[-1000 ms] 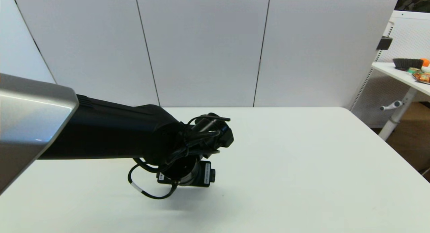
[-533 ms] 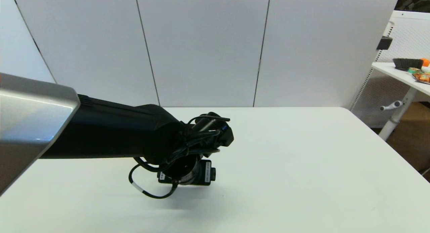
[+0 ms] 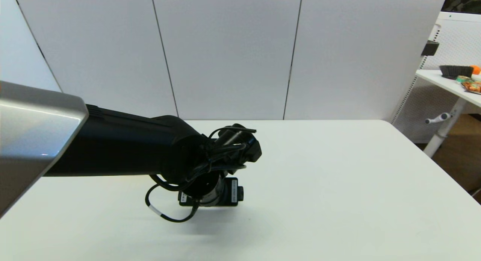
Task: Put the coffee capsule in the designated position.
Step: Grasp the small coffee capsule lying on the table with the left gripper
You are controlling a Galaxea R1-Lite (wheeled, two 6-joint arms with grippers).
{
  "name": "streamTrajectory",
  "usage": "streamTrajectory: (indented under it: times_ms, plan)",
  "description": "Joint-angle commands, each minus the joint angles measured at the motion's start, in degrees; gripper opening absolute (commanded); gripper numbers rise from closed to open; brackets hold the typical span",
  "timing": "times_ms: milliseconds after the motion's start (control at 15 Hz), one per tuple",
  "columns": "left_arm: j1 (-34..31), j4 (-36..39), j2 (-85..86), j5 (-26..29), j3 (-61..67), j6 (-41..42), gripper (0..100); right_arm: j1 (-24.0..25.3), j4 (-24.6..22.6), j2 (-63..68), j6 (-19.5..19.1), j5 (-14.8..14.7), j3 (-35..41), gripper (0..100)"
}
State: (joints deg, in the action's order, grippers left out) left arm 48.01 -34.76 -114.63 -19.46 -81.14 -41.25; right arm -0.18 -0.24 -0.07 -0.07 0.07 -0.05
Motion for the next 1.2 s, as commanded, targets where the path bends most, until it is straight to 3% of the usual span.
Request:
streamTrajectory:
  times_ms: [67, 733, 800, 1200]
  plan:
    - [-0.1, -0.2, -0.1, -0.1, 0.0, -0.2, 100, 0.0, 0.0, 0.1, 0.0, 0.0, 0.0, 100]
    - [0.0, -0.3, -0.3, -0.1, -0.1, -0.2, 100, 0.0, 0.0, 0.1, 0.0, 0.0, 0.0, 100]
    - [-0.1, -0.3, -0.3, -0.1, 0.0, -0.2, 0, 0.0, 0.0, 0.1, 0.0, 0.0, 0.0, 100]
    - [-0.2, -0.4, -0.3, -0.1, -0.1, -0.1, 0, 0.0, 0.0, 0.1, 0.0, 0.0, 0.0, 100]
